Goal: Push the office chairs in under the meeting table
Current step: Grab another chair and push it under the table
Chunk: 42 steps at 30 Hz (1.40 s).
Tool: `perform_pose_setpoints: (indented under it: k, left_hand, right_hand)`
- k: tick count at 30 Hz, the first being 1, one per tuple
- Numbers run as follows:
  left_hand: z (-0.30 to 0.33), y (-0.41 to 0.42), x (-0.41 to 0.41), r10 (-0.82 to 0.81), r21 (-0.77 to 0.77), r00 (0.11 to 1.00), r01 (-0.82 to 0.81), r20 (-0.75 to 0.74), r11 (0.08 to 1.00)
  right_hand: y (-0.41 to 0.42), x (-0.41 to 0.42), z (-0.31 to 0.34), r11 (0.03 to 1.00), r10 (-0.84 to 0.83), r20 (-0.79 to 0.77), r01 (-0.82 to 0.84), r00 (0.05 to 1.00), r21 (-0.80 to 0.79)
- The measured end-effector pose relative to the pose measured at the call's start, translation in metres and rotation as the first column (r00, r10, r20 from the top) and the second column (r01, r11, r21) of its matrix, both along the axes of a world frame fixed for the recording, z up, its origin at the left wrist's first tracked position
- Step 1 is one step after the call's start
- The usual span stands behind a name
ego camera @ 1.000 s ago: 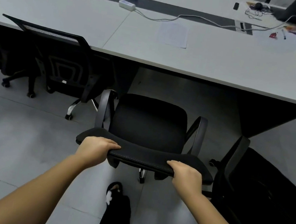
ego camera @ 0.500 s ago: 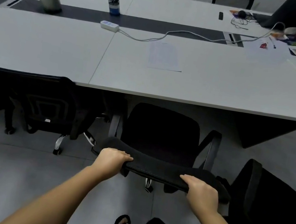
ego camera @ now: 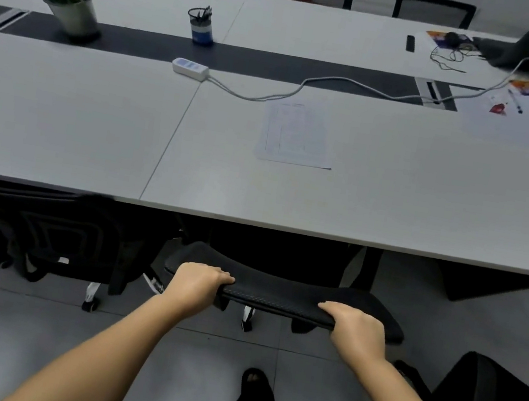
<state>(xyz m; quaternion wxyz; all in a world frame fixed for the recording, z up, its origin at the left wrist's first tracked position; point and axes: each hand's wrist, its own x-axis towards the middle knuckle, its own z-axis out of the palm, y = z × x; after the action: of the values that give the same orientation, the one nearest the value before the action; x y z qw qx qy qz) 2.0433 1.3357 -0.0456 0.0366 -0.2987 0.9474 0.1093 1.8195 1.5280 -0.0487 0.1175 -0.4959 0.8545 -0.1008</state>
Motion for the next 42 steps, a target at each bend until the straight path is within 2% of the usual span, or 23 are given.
perform_pose_setpoints:
  k: [6, 10, 13, 17, 20, 22, 27, 29, 31, 33, 36, 39, 42]
  left_hand:
    - [-0.002, -0.043, -0.023, 0.066, -0.005, 0.995, -0.066, 0.076, 0.998]
    - [-0.002, -0.054, -0.029, 0.047, 0.011, 0.998, -0.046, -0.034, 0.999]
    - [0.002, -0.051, -0.03, -0.003, -0.03, 1.0, 0.004, 0.017, 1.0]
    - [-0.001, -0.05, -0.032, -0.009, -0.028, 1.0, 0.009, 0.009, 1.0]
    - [0.004, -0.048, -0.03, 0.018, -0.031, 1.0, -0.019, -0.014, 0.999]
    - [0.006, -0.044, -0.029, 0.018, 0.024, 0.999, -0.017, -0.041, 1.0]
    - [0.017, -0.04, -0.03, -0.022, 0.067, 0.984, 0.01, 0.179, 0.998]
    - [0.027, -0.032, -0.025, -0.002, 0.065, 0.992, -0.006, 0.128, 0.998]
    - [0.041, -0.015, -0.014, 0.08, 0.085, 0.996, -0.077, -0.032, 0.993]
    - [0.058, 0.009, 0.006, 0.221, 0.155, 0.945, -0.187, -0.241, 0.97]
    - [0.076, 0.05, 0.045, 0.41, 0.35, 0.794, -0.267, -0.449, 0.898]
    - [0.088, 0.098, 0.09, 0.543, 0.505, 0.639, -0.267, -0.544, 0.821]
    - [0.097, 0.148, 0.134, 0.625, 0.608, 0.539, -0.239, -0.565, 0.757]
  right_hand:
    - [-0.057, -0.035, 0.004, 0.996, 0.071, 0.03, -0.072, 0.997, 0.058]
    - [-0.073, -0.051, 0.003, 0.995, 0.089, 0.029, -0.09, 0.996, 0.036]
    - [-0.069, -0.052, -0.004, 0.995, 0.096, 0.057, -0.098, 0.994, 0.02]
    - [-0.069, -0.053, -0.004, 0.996, 0.093, 0.01, -0.093, 0.996, 0.011]
    - [-0.066, -0.053, -0.001, 0.994, 0.086, 0.013, -0.086, 0.996, 0.063]
    - [-0.065, -0.05, 0.003, 0.991, 0.086, 0.022, -0.088, 0.996, 0.101]
    - [-0.061, -0.048, 0.013, 0.947, 0.187, 0.074, -0.2, 0.98, 0.252]
    - [-0.054, -0.04, 0.02, 0.952, 0.213, 0.114, -0.232, 0.971, 0.2]
    - [-0.04, -0.022, 0.037, 0.98, 0.182, 0.211, -0.194, 0.96, 0.039]
    - [-0.021, 0.006, 0.06, 0.987, 0.136, 0.381, -0.093, 0.915, -0.13]
    - [0.018, 0.05, 0.086, 0.961, 0.107, 0.577, 0.063, 0.81, -0.268]
    - [0.061, 0.088, 0.099, 0.935, 0.093, 0.648, 0.158, 0.756, -0.318]
    - [0.104, 0.119, 0.105, 0.902, 0.059, 0.743, 0.284, 0.667, -0.326]
